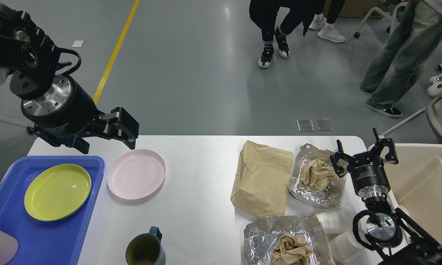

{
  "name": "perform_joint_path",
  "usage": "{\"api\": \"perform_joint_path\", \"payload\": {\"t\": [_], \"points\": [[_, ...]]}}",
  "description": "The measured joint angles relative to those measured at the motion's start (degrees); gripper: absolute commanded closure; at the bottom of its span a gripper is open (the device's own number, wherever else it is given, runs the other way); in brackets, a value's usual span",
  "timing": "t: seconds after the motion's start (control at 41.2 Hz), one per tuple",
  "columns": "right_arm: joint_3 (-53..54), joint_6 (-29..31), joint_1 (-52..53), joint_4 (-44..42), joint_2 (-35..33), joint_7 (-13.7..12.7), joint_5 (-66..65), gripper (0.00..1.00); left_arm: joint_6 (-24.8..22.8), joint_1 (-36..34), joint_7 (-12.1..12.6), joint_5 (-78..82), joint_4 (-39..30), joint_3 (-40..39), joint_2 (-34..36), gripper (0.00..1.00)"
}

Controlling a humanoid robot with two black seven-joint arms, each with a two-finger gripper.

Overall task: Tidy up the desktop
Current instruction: 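Lower the left gripper to the dark teal mug and grasp it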

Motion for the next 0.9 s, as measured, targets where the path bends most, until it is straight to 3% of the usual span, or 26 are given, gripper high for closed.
{"api": "perform_joint_path", "payload": {"t": [0.339, 0.655, 0.776, 0.897], "points": [[0.0, 0.0, 0.0, 0.0, 0.0, 0.0, 0.0, 0.00, -3.2, 5.0, -0.1, -4.6, 0.5, 0.9, -2.1, 0.03], [0.0, 0.0, 0.0, 0.1, 0.0, 0.0, 0.0, 0.00, -2.5, 19.2, 0.5, -4.3, 2.1, -4.4, -3.3, 0.05], [0.0, 0.0, 0.0, 0.1, 0.0, 0.0, 0.0, 0.00, 0.9, 25.0, 0.8, -3.2, 2.1, -6.1, -4.4, 0.05], [0.0, 0.0, -0.1, 0.1, 0.0, 0.0, 0.0, 0.00, 8.5, 31.8, 1.1, -1.2, 2.1, -6.8, -5.1, 0.06]]}}
